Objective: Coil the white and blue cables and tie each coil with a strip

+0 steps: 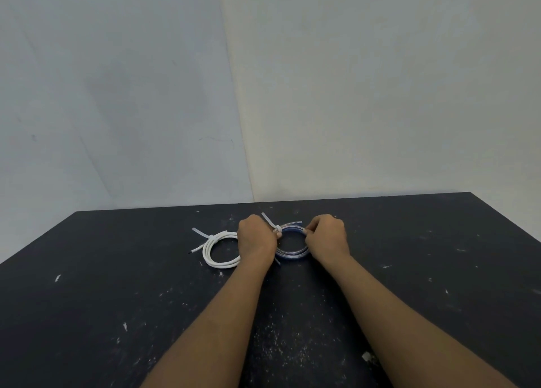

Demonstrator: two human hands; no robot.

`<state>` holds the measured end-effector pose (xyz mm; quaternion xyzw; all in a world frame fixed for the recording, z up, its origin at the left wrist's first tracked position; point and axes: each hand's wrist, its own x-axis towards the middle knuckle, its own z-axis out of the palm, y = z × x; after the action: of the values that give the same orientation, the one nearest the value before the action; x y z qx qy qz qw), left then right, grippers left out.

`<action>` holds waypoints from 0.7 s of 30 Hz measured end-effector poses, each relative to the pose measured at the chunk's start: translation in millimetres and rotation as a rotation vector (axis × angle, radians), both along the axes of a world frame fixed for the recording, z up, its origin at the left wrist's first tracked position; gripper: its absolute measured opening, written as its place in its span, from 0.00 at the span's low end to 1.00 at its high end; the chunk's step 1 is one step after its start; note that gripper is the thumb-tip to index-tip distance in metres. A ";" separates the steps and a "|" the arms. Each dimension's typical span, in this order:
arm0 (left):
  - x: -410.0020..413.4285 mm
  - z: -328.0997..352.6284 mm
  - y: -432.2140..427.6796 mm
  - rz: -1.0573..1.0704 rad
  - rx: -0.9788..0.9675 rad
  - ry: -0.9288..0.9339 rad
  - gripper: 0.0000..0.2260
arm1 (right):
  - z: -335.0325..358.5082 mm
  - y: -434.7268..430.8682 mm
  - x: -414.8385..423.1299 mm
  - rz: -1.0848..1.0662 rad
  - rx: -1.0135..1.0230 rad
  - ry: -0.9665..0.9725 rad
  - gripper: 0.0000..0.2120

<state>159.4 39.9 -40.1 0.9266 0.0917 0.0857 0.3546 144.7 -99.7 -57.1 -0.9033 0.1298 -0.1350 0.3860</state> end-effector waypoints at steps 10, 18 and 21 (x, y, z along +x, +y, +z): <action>0.8 2.0 1.9 0.054 0.044 0.007 0.16 | -1.3 -1.0 -2.1 0.016 0.081 -0.051 0.07; -0.7 3.8 1.4 0.022 0.128 -0.056 0.17 | -2.5 -5.8 -14.6 0.026 -0.029 -0.092 0.06; -3.8 6.0 2.1 0.002 0.165 -0.131 0.14 | 0.9 -9.6 -20.3 0.030 -0.090 -0.099 0.07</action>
<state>155.6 42.0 -34.1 0.9450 0.0618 0.1540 0.2820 124.3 -109.4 -56.2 -0.9138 0.0908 -0.1796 0.3529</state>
